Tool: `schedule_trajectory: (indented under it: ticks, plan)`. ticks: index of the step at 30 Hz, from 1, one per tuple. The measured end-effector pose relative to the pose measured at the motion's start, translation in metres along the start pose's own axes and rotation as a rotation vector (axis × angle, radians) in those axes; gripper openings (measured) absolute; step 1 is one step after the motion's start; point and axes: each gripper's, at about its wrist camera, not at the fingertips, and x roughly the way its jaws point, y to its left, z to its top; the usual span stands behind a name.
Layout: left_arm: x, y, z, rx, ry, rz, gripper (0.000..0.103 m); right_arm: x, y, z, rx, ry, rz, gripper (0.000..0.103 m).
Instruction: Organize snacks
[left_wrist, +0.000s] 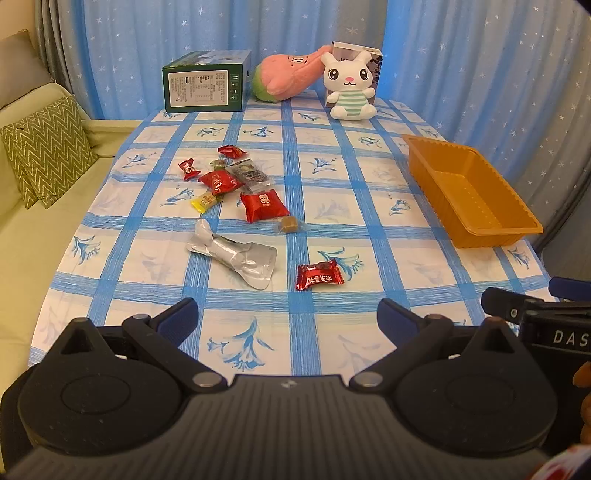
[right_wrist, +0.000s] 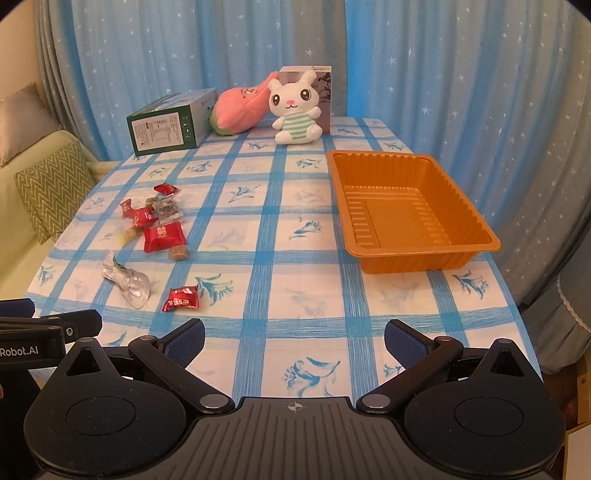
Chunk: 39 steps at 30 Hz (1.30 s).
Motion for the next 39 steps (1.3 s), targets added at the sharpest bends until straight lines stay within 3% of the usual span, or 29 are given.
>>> schedule_trajectory:
  ticks: [39]
  plan:
    - [-0.0007,-0.0011,-0.0004,-0.004,-0.002,0.000,0.102,0.0019,0.0002,-0.0022,0.003,0.008,0.005,0.103]
